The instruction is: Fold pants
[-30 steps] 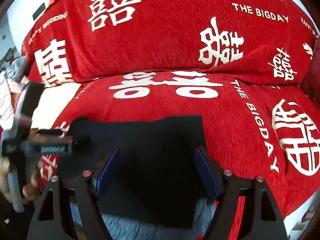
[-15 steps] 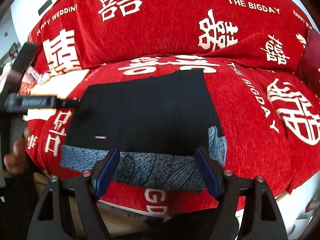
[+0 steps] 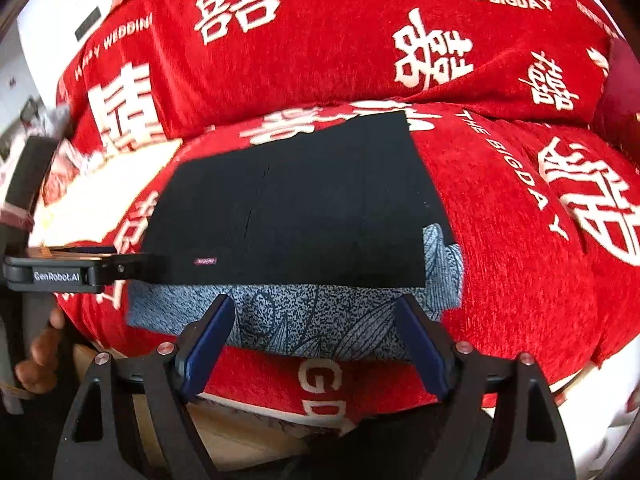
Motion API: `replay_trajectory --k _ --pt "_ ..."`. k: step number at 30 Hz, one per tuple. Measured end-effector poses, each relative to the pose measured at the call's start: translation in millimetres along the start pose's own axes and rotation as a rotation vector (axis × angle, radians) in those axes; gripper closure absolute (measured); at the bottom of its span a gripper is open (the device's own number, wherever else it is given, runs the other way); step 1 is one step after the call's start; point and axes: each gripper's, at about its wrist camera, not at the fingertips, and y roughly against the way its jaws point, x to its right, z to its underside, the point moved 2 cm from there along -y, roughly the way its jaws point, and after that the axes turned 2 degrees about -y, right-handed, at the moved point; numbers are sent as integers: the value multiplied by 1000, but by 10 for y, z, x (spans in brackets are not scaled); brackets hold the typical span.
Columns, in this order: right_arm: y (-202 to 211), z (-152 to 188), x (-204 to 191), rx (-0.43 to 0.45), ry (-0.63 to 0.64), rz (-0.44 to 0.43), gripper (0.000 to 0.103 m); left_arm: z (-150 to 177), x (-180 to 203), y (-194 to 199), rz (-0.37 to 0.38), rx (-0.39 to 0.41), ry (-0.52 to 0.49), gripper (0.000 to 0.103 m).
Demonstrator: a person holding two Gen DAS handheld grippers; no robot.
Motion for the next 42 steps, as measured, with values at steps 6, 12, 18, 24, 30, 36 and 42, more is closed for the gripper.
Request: replay_trajectory --k 6,12,18,24,30,36,42 --pt "104 -174 76 35 -45 -11 16 66 69 48 -16 25 -22 2" --pt "-162 -966 -120 74 23 39 8 133 104 -63 -29 -12 -24 1" --pt "-1160 -1246 -210 -139 15 241 0 152 45 -73 -13 -25 -14 0" --pt "-851 -1091 -129 -69 -13 236 0 -36 36 78 19 28 3 0" --pt "-268 -532 111 26 -102 157 0 -493 -73 50 17 46 104 0" --pt "-179 -72 -4 32 -57 45 0 -539 7 -392 -30 -69 120 0" --pt "-129 -16 36 24 -39 53 0 -710 -89 -107 -10 11 97 0"
